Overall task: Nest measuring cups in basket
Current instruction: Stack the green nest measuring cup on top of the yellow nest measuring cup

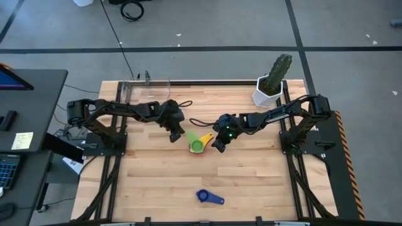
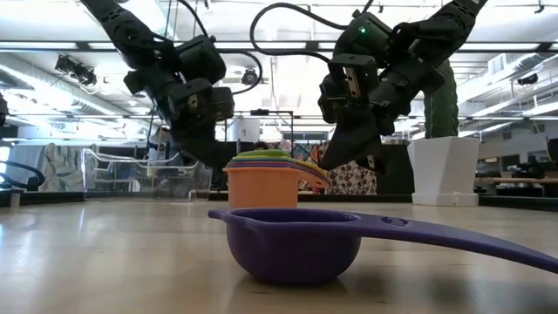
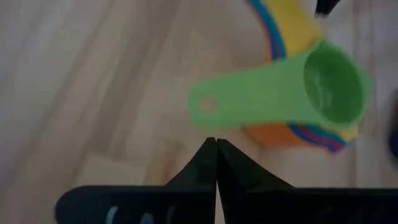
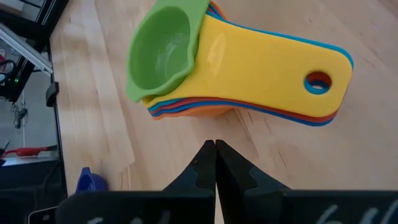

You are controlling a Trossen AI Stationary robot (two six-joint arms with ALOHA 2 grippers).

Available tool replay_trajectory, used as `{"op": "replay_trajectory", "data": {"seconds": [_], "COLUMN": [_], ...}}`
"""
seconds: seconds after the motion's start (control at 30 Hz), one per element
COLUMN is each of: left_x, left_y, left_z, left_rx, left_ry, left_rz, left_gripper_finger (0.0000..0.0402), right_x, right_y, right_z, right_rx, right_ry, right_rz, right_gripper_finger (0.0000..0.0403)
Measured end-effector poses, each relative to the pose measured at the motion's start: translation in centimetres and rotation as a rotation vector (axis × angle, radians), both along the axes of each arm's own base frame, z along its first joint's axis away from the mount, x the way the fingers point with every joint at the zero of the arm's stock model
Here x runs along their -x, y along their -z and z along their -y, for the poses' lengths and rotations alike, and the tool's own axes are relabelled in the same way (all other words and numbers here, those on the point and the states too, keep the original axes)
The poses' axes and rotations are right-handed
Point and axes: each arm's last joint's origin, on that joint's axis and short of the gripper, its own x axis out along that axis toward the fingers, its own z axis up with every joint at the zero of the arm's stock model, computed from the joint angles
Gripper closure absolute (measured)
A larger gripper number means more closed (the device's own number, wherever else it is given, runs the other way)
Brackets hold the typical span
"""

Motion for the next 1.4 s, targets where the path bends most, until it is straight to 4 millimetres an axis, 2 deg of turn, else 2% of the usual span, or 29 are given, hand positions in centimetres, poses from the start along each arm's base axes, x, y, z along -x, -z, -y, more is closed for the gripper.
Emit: {"op": "replay_trajectory", "data": {"seconds": [0.2,0.33,0.47,0.57,0.8,1.23,1.4], "left_x": [0.9,0.5,-0.2,-0.6,-1.2,-4.1,-5.8], "left_y": [0.3,0.2,-0.1,0.7,2.7,-1.0,-0.7], "left_z": [0.7,1.8,2.2,2.3,2.1,-0.3,-0.8], "left_rx": [0.075,0.065,-0.031,-0.094,-0.106,-0.245,-0.264], "left_ry": [0.02,0.105,0.194,0.234,0.254,0.315,0.358], "left_rz": [-0.127,-0.103,-0.014,-0.029,-0.071,0.015,0.018], "left_gripper_finger": [0.0397,0.0397,0.0397,0.0397,0.0397,0.0397,0.0397], "right_x": [0.0,0.0,0.0,0.0,0.0,0.0,0.0], "right_y": [0.0,0.0,0.0,0.0,0.0,0.0,0.0], "right_z": [0.0,0.0,0.0,0.0,0.0,0.0,0.0], "right_rx": [-0.001,-0.001,0.0,0.0,-0.005,-0.008,-0.009], "right_ry": [0.001,0.001,0.0,0.0,0.005,0.007,0.008], "right_rz": [0.0,-0.002,-0.002,-0.002,-0.002,-0.004,-0.008], "right_gripper_finger": [0.0398,0.0398,0.0398,0.0398,0.0398,0.0398,0.0398]}}
